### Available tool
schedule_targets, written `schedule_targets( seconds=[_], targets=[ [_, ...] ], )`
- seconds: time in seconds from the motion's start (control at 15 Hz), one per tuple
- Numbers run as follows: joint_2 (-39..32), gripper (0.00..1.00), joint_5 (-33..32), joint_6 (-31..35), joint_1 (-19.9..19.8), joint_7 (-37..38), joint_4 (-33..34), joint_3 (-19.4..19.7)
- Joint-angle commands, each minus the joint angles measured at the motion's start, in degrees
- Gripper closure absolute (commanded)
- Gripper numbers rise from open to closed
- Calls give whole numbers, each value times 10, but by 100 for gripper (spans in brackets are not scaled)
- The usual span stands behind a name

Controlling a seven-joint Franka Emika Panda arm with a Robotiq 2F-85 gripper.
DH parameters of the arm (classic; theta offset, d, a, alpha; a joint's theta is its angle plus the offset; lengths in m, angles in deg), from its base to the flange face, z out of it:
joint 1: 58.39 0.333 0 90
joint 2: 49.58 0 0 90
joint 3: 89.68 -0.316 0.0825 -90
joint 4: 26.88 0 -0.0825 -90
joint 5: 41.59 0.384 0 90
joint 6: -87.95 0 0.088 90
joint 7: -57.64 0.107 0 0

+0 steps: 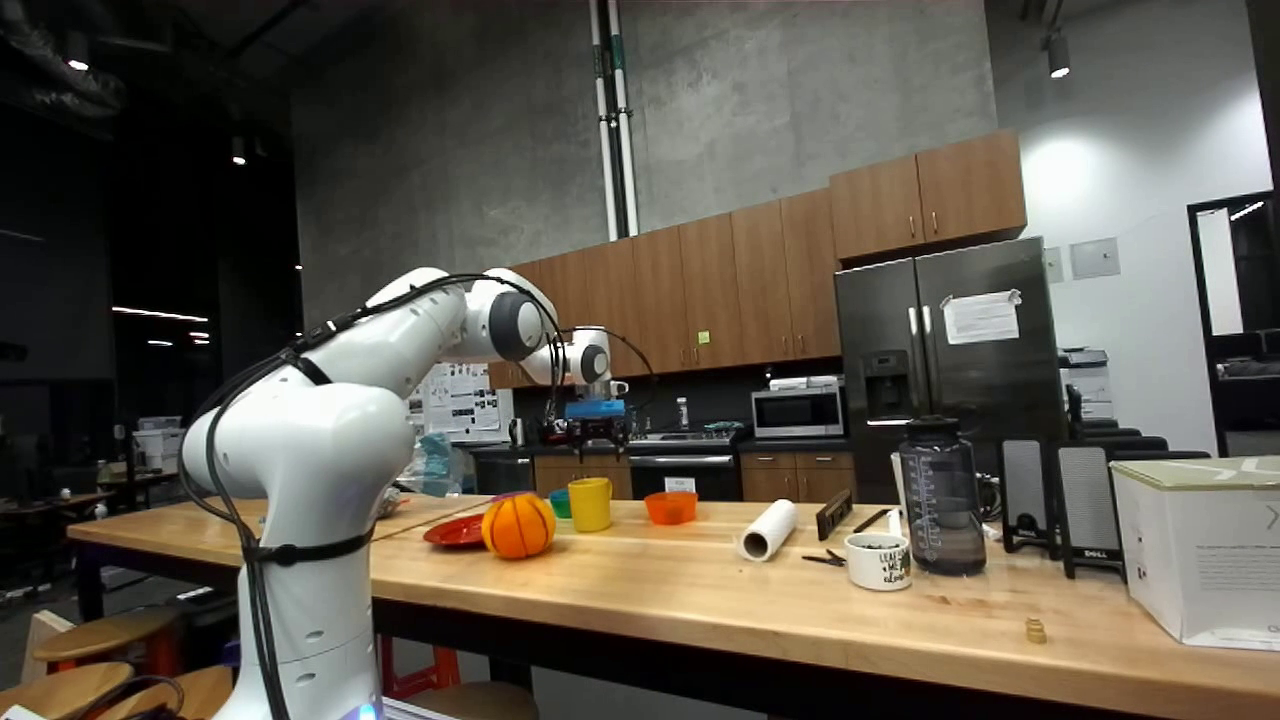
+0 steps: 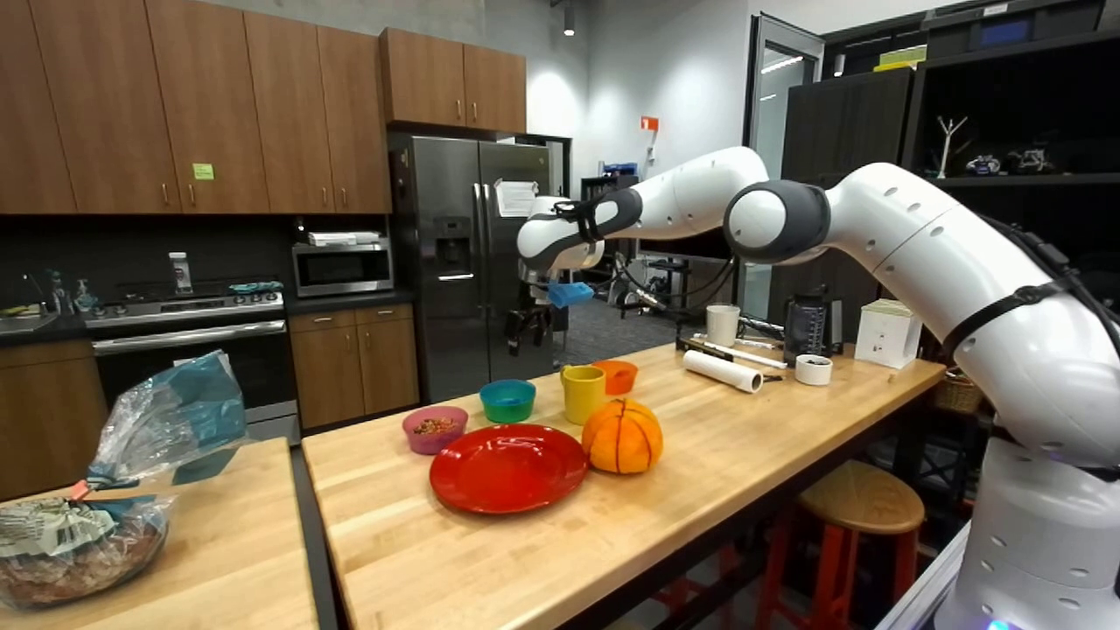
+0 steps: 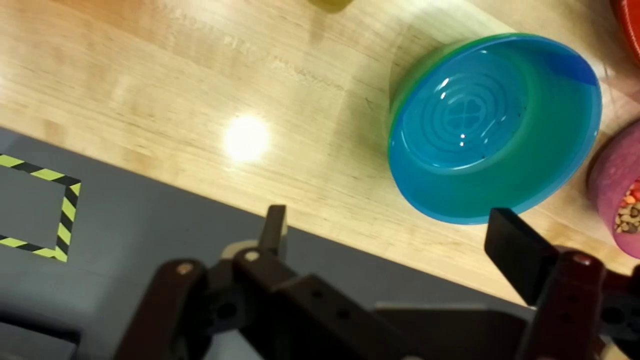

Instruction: Pour the contents of the blue bowl into the purple bow

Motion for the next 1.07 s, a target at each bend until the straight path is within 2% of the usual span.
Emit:
schedule_targets(
  seconds=[0.0, 1.0],
  targets=[
    [86, 0, -14, 60, -7, 2, -136, 9],
    [326, 0, 4, 308, -40, 30, -541, 11]
  ],
)
